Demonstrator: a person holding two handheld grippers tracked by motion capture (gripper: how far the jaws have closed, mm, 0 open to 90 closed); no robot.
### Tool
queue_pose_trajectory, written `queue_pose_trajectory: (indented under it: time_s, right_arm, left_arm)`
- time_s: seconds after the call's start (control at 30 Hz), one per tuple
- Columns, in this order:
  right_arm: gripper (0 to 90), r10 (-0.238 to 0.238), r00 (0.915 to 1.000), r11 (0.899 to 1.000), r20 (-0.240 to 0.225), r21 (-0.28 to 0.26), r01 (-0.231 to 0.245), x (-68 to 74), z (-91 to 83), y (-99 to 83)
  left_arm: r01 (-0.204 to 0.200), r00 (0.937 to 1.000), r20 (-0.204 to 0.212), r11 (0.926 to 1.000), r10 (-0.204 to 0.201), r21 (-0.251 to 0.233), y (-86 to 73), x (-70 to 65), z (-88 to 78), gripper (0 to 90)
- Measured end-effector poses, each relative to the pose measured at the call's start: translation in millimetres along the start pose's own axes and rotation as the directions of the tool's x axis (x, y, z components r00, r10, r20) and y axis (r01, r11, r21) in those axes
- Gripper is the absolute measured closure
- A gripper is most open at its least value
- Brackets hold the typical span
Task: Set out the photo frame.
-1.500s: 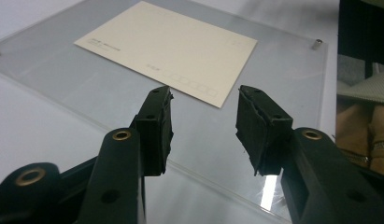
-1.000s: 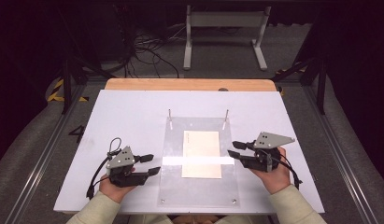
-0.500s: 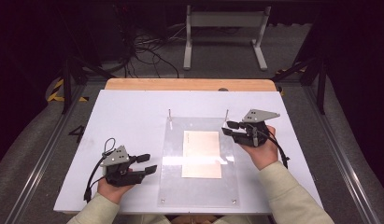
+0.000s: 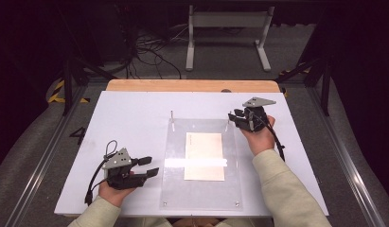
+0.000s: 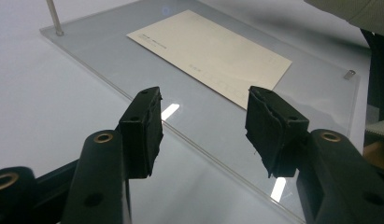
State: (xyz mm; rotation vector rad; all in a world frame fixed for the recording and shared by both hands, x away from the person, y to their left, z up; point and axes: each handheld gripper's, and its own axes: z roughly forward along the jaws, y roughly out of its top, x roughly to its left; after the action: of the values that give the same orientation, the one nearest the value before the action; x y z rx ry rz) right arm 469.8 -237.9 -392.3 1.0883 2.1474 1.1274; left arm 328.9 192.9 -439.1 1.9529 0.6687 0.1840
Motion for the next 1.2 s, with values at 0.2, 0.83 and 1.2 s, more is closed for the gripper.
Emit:
queue_pose_trajectory:
  time_s: [0.2,0.83,1.2]
  right_arm:
    - [64.5,-0.017,0.9998,1.0,0.013,0.009,0.017,-6.2,10.5,-5.0]
    - [84.7,0.031,0.9995,1.0,-0.003,0.007,-0.031,-16.0,34.7,-13.6]
    - [85.3,0.074,0.9969,0.997,0.029,0.007,-0.074,-12.8,40.1,-13.7]
  left_arm:
    - [0.0,1.0,0.0,1.0,0.0,-0.001,-0.5,0.6,0.0,46.3]
    - [0.0,0.9999,0.015,0.9999,0.0,0.014,-1.0,-1.5,3.5,46.4]
    - [-0.005,0.9999,0.009,0.9999,0.005,0.009,-0.5,-2.3,4.1,46.4]
